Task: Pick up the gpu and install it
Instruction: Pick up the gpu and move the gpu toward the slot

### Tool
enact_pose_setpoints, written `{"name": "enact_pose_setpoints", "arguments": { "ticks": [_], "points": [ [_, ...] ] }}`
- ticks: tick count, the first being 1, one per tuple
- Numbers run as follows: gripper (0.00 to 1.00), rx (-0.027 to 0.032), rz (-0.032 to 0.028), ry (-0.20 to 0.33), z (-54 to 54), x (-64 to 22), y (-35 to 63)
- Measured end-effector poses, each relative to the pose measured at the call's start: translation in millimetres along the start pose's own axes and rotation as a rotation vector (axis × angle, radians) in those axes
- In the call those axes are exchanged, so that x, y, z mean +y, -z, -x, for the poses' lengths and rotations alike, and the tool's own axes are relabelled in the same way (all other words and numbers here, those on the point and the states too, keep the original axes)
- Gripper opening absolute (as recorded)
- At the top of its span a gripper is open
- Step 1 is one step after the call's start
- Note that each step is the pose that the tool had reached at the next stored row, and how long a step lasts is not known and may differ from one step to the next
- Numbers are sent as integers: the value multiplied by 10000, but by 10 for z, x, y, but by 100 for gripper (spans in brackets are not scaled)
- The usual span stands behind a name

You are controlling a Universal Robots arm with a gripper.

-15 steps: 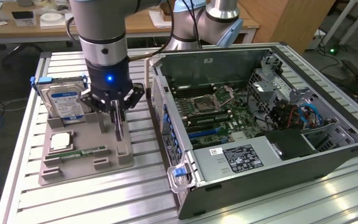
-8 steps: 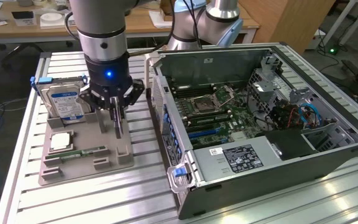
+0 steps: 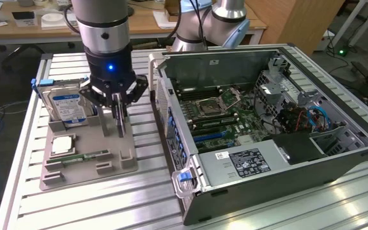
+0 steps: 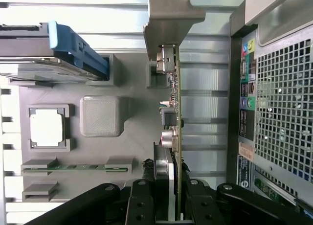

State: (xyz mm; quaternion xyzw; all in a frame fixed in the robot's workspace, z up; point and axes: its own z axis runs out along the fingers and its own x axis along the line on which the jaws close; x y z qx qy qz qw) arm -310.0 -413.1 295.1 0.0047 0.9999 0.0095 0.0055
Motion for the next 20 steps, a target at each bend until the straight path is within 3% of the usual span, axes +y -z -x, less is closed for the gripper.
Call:
{"name": "enact_pose_setpoints", "arguments": {
  "ticks": [12, 20],
  "points": [
    [28, 0, 0, 0, 2, 3, 173],
    [28, 1, 3, 0, 4, 6, 357]
  ]
}}
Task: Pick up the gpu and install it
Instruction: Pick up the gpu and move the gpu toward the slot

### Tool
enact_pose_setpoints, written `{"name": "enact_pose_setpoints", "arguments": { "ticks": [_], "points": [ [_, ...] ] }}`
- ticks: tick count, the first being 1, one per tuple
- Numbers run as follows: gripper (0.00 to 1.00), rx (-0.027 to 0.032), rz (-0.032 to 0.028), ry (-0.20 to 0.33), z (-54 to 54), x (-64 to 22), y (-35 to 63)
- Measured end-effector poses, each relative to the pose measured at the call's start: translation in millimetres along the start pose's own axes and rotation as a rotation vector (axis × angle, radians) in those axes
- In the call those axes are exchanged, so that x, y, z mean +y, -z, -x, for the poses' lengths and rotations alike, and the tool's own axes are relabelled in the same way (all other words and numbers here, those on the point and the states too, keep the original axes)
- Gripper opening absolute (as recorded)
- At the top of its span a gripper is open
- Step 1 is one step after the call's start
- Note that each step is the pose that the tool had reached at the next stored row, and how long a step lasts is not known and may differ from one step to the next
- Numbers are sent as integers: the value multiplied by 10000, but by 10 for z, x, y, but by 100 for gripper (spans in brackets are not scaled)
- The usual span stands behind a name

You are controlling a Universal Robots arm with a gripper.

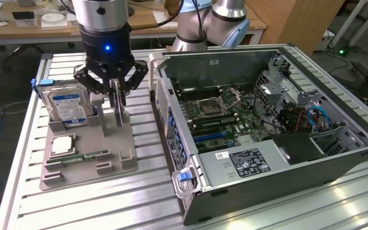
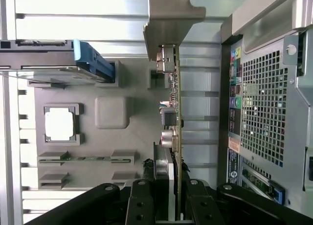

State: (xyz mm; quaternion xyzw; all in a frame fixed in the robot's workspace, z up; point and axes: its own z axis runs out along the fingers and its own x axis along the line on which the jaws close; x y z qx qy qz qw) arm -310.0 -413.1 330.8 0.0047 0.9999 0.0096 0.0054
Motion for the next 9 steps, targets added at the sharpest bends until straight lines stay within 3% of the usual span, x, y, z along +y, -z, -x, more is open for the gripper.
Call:
{"name": "enact_pose_setpoints", "arguments": {
  "ticks": [9],
  "points": [
    [28, -1, 16, 0, 3, 5, 261]
  ]
}}
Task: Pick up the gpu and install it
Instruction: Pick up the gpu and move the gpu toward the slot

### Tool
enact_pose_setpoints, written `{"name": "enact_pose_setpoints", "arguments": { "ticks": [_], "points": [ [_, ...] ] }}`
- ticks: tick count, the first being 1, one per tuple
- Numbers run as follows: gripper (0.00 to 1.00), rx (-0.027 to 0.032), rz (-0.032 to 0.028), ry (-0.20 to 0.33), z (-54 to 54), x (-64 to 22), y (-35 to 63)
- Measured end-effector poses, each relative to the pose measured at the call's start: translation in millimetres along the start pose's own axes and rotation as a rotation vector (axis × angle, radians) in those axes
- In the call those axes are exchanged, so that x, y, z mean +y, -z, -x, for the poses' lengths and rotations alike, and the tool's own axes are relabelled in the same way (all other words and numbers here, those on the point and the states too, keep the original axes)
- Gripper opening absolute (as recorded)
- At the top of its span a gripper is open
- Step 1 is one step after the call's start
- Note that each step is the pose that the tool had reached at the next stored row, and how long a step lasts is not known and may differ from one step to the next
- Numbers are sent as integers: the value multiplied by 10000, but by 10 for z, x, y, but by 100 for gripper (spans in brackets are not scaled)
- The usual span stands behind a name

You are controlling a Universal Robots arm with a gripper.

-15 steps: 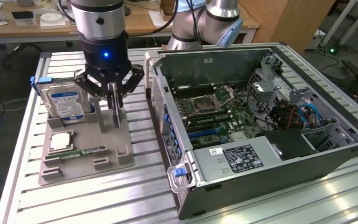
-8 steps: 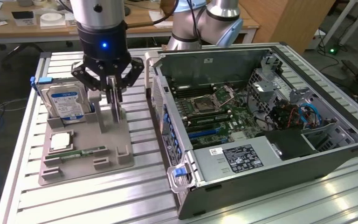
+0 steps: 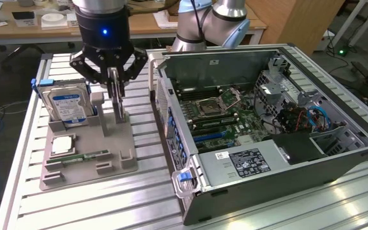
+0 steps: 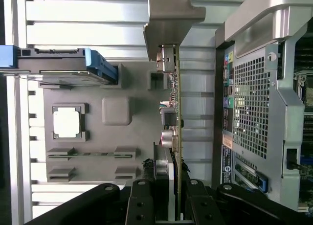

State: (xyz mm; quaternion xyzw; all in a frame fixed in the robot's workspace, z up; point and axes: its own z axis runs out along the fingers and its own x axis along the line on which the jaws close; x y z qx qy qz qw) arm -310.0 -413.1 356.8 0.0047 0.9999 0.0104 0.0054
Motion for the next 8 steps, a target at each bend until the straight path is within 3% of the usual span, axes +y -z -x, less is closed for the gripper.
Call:
{"name": "enact_pose_setpoints", "arguments": {
  "ticks": [8],
  "points": [
    [28, 1, 6, 0, 2, 5, 226]
  ]
}}
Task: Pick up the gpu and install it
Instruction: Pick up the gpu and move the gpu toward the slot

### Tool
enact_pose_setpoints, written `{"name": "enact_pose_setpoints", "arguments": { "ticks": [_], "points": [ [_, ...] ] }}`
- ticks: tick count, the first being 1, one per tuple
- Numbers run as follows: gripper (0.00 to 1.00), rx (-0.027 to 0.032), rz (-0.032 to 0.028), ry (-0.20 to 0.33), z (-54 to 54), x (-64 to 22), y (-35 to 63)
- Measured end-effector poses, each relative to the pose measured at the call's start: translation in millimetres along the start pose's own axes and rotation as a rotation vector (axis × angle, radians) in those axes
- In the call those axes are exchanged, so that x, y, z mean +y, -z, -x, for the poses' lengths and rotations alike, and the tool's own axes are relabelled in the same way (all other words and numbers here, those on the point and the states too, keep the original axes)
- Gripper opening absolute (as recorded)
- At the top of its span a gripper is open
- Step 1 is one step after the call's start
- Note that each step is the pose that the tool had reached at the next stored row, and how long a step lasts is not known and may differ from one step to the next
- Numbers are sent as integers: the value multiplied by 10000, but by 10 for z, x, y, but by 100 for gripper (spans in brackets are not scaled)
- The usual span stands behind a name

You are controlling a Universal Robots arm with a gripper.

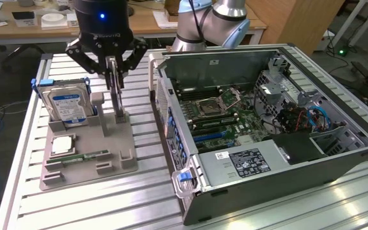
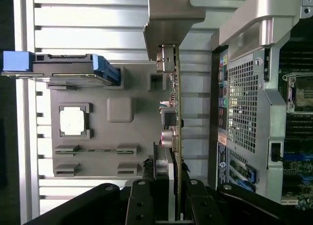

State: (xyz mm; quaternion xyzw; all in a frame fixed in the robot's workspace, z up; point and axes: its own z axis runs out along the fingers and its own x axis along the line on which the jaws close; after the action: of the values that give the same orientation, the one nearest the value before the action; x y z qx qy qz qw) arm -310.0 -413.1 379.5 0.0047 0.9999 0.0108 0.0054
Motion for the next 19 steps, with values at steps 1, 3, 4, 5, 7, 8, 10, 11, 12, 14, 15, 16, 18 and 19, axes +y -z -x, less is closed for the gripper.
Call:
{"name": "enact_pose_setpoints", "arguments": {
  "ticks": [1, 3, 4, 5, 7, 8, 10, 11, 12, 14, 15, 16, 18, 19],
  "points": [
    [28, 0, 0, 0, 1, 1, 28],
    [28, -1, 1, 1, 1, 2, 82],
    [28, 0, 0, 0, 1, 2, 110],
    [28, 0, -1, 0, 2, 3, 140],
    [28, 0, -1, 0, 2, 4, 192],
    [28, 0, 0, 1, 3, 5, 216],
    [28, 0, 0, 0, 3, 6, 267],
    [28, 0, 2, 1, 4, 6, 287],
    [28, -1, 3, 1, 4, 6, 305],
    [28, 0, 3, 1, 4, 7, 340],
    [28, 0, 3, 1, 5, 8, 357],
    [28, 0, 3, 1, 5, 8, 378],
    [28, -1, 3, 1, 6, 9, 412],
    [28, -2, 5, 1, 6, 9, 411]
  ]
}}
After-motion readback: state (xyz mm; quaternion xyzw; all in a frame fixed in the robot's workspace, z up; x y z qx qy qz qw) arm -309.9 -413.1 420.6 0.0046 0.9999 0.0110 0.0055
